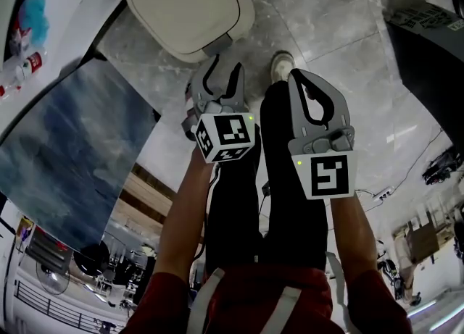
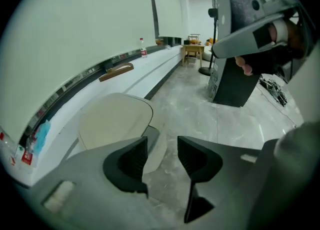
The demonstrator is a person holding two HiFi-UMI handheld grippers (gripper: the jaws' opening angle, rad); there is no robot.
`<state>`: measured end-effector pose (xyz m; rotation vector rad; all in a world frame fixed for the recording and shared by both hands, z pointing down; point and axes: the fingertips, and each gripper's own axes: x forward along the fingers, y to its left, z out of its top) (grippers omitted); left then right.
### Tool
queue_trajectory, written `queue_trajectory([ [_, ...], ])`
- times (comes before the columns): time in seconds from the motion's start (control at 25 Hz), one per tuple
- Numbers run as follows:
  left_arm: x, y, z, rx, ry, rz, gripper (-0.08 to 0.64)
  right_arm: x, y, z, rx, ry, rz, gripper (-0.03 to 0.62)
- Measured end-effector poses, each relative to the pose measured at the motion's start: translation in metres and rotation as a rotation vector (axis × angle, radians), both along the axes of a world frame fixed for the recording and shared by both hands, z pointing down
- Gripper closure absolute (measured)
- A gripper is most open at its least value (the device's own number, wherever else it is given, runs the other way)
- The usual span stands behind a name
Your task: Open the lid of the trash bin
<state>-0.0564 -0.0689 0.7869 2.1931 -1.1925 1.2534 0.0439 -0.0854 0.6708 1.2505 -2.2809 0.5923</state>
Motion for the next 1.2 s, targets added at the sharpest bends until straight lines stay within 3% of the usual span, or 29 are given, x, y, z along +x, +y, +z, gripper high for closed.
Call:
queue_trajectory([
  [0.56, 0.005, -0.006, 0.029, -0.013, -0.254, 0.227, 0.324, 0.005, -0.005, 0.008, -0.015, 0.004, 0.002, 0.592],
  [0.88, 0.006, -0.006, 0.032, 0.001, -0.268, 0.223, 0.322, 0.006, -0.005, 0.010, -0.026, 0.011, 0.002, 0.593],
  [1.2, 0.008, -0.002, 0.037, 0.022, -0.296, 0.282, 0.291, 0.000, -0.005, 0.012, -0.025, 0.006, 0.002, 0.594],
])
